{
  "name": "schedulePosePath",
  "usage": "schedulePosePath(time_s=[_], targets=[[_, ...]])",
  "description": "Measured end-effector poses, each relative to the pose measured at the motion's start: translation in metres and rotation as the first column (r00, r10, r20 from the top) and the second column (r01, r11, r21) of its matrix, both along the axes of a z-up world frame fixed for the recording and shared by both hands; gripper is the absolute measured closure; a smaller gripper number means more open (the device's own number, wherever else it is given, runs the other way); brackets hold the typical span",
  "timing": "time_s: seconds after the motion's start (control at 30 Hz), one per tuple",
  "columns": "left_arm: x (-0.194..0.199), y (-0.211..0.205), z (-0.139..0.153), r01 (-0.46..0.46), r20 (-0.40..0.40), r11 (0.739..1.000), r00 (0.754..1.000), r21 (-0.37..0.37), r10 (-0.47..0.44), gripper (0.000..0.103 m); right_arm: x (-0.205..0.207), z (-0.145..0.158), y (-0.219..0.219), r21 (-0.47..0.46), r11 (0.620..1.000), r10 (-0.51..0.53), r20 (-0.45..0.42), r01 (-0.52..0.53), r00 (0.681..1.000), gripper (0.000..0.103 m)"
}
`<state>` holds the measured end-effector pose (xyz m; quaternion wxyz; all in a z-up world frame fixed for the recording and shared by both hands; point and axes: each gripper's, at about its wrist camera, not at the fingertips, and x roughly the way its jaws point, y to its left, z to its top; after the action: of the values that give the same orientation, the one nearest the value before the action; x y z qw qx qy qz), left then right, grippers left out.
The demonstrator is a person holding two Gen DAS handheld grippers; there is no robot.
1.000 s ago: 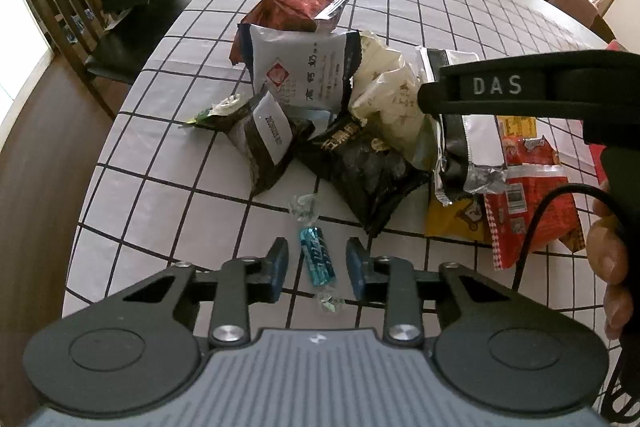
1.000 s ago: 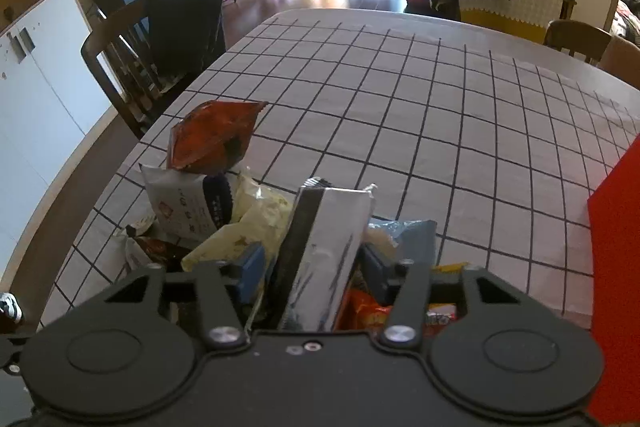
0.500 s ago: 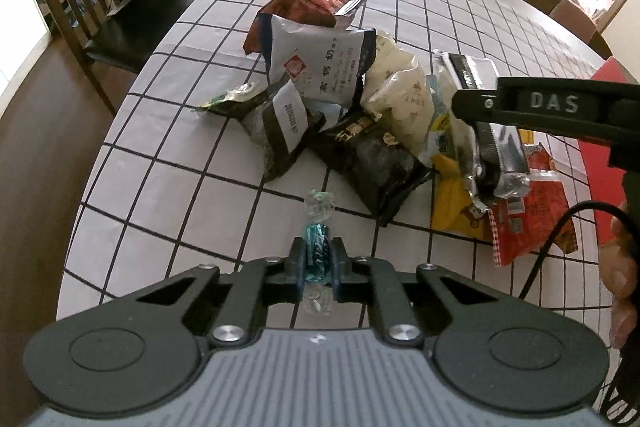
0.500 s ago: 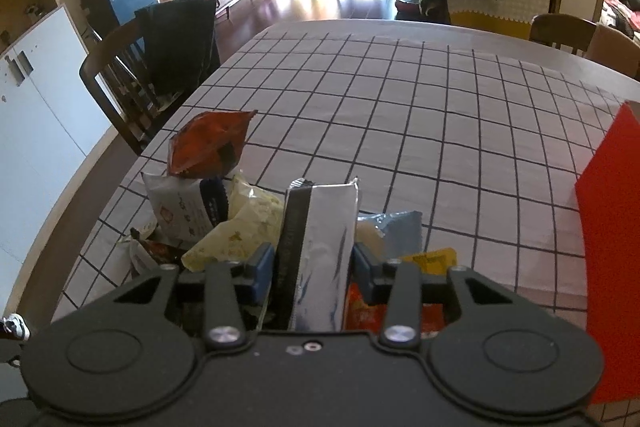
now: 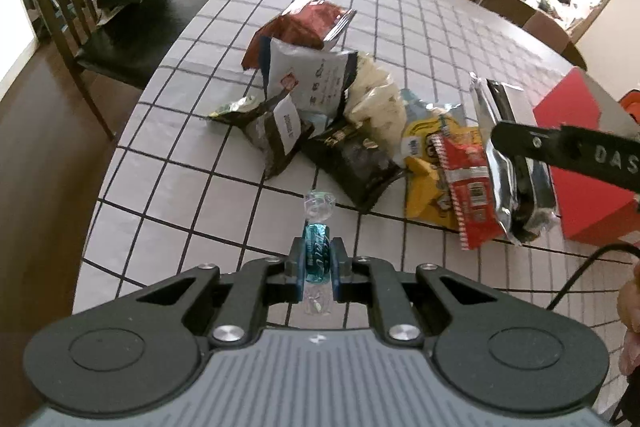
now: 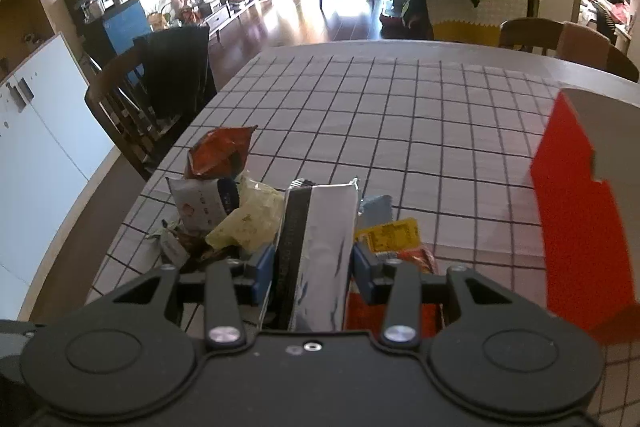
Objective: Organize snacks
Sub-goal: 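Carry the bar wrapper with the right gripper while the left carries the candy into the box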
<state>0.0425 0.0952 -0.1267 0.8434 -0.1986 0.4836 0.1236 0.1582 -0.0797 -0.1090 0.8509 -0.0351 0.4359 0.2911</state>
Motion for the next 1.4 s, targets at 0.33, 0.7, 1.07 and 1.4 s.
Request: schedulePosePath(time_s=[0.33, 0.7, 1.07, 1.4], targets=[[-0.006, -0.012, 0.043, 0.093, 0.081, 0.996, 0.992, -0.01, -0.091, 0.091, -0.027, 0.042, -0.037, 0.013, 0.998, -0.056, 0.044, 0.056, 0.997, 0.061], [0.033, -0.06, 0.087, 0.213, 0.143, 0.977, 0.966, 0.017, -0.213, 0.091, -0.016, 0.071, -0.103, 0.02, 0.987, -0.162, 0.121, 0.161, 0.979, 0.061], [0.11, -0.153, 0.111, 0.319, 0.168, 0.947, 0.932, 0.037, -0.321, 0.091, 0.037, 0.07, -0.186, -0.002, 0.969, -0.245, 0.143, 0.248, 0.959, 0.061], [0.18, -0.237, 0.097, 0.39, 0.099, 0.918, 0.913, 0.068, -0.395, 0.091, 0.091, 0.046, -0.254, -0.066, 0.956, -0.277, 0.114, 0.286, 0.954, 0.061]])
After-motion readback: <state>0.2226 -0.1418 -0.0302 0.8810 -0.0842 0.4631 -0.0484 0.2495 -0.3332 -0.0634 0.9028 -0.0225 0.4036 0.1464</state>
